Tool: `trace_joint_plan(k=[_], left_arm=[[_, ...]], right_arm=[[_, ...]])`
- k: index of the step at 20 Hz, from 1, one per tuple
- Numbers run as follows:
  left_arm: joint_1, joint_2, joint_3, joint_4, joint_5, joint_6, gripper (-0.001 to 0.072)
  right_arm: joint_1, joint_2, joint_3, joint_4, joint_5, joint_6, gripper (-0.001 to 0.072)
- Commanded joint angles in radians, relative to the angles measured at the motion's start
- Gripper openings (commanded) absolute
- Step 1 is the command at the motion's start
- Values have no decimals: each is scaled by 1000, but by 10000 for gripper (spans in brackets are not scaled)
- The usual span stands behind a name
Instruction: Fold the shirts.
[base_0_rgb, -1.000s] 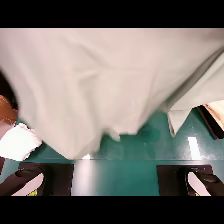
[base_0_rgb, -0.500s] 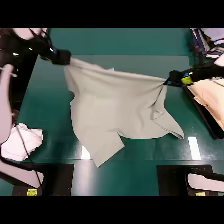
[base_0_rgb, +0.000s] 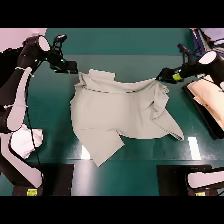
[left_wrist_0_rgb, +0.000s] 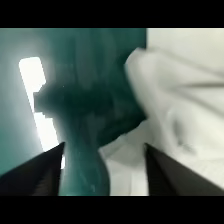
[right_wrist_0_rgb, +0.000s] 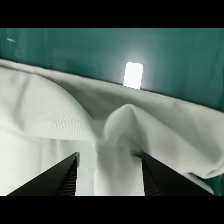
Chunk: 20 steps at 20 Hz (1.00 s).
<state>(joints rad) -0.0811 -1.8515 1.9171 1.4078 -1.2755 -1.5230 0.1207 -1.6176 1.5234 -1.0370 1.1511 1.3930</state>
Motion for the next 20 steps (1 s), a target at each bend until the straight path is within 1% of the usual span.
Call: trace_joint_plan(k=[1, 4, 6, 8, 10, 12, 14, 16, 18, 20], left_arm=[[30, 39, 26, 35, -164, -42, 419], [53, 114, 14, 32, -253, -40, 423], [50, 187, -57, 23, -300, -40, 424], [50, 298, -214, 14, -283, -40, 424], [50, 422, -428, 9, -264, -41, 424], [50, 553, -674, -12, -201, -45, 424], [50, 673, -905, -125, -105, -49, 424], [50, 762, -1099, -273, 13, -48, 424], [50, 793, -1224, -357, 88, -47, 425], [50, 793, -1304, -383, 126, -37, 425]], right_arm=[[-40, 43, 35, -6, 64, -7, 431], [-80, 177, -99, -4, 81, -36, 431], [-96, 284, -224, -4, 80, -68, 431], [-103, 378, -329, -4, 79, -78, 431], [-106, 457, -405, -2, 77, -91, 431], [-106, 529, -461, -2, 60, -94, 431], [-106, 597, -503, -2, 42, -95, 431], [-106, 658, -529, -2, 29, -95, 431], [-106, 700, -538, -3, 29, -94, 431], [-106, 732, -537, -2, 34, -94, 431]])
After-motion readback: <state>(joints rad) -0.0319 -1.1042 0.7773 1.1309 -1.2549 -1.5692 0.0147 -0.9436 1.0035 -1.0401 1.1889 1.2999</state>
